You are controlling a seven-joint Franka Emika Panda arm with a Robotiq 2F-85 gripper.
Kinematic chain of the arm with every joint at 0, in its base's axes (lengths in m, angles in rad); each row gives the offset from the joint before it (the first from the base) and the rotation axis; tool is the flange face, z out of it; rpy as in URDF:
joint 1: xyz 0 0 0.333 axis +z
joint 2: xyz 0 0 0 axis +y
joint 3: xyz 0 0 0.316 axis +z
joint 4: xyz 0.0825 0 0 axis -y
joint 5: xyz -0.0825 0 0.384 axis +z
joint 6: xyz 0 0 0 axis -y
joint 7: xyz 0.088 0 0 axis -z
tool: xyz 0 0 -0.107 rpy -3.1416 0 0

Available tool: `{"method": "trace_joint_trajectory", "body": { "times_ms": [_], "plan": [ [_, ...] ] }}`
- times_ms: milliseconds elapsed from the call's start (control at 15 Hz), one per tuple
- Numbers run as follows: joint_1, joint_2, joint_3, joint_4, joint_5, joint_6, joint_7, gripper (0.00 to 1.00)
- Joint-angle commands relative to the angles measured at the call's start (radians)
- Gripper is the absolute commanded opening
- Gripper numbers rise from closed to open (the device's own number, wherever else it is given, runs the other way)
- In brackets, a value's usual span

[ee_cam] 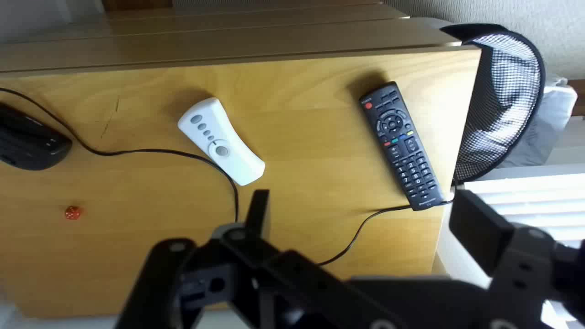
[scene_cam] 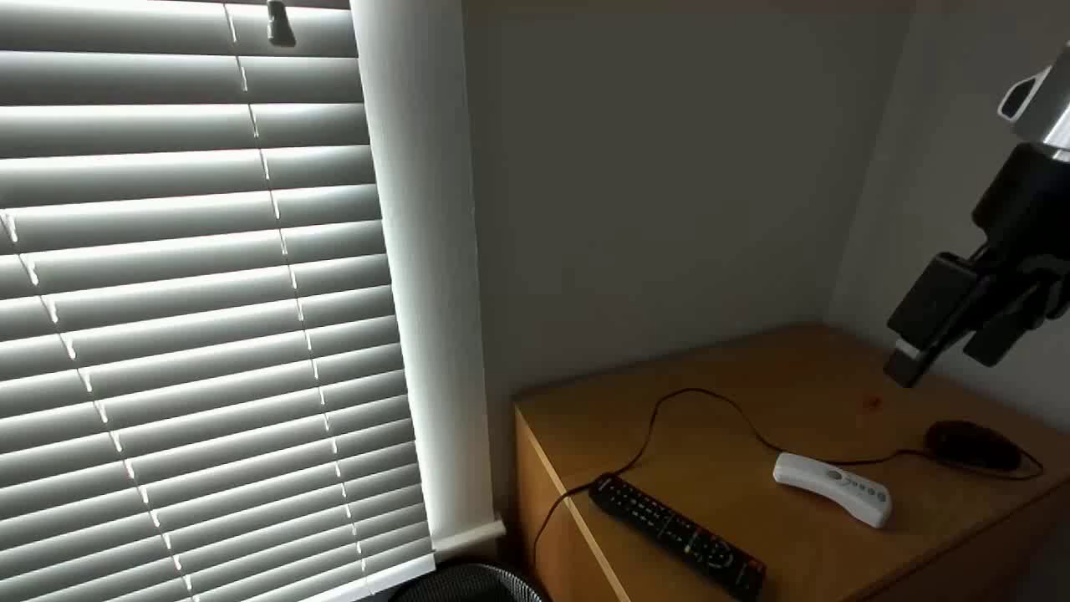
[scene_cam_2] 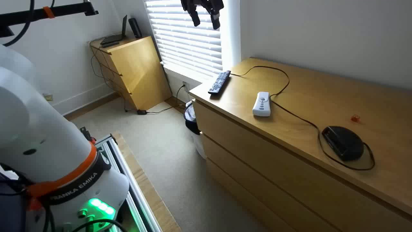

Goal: Open the top drawer

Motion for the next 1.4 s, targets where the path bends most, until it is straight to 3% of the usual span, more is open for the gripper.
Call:
{"method": "trace_joint_trajectory", "body": {
  "times_ms": [0,733,1067,1333],
  "plan": [
    [0.009,0.001,-0.008,0.002,-0.005,-0.003,0.004,1.0],
    [-0.007,0.001,-0.02,-0.014,0.012,0.036,0.034,1.0],
    [-0.05,-0.049,-0.105,-0.19,0.084,0.109,0.06,1.0],
    [-0.073,-0.026,-0.217,-0.366,0.207,0.326,-0.007,1.0]
  ]
}}
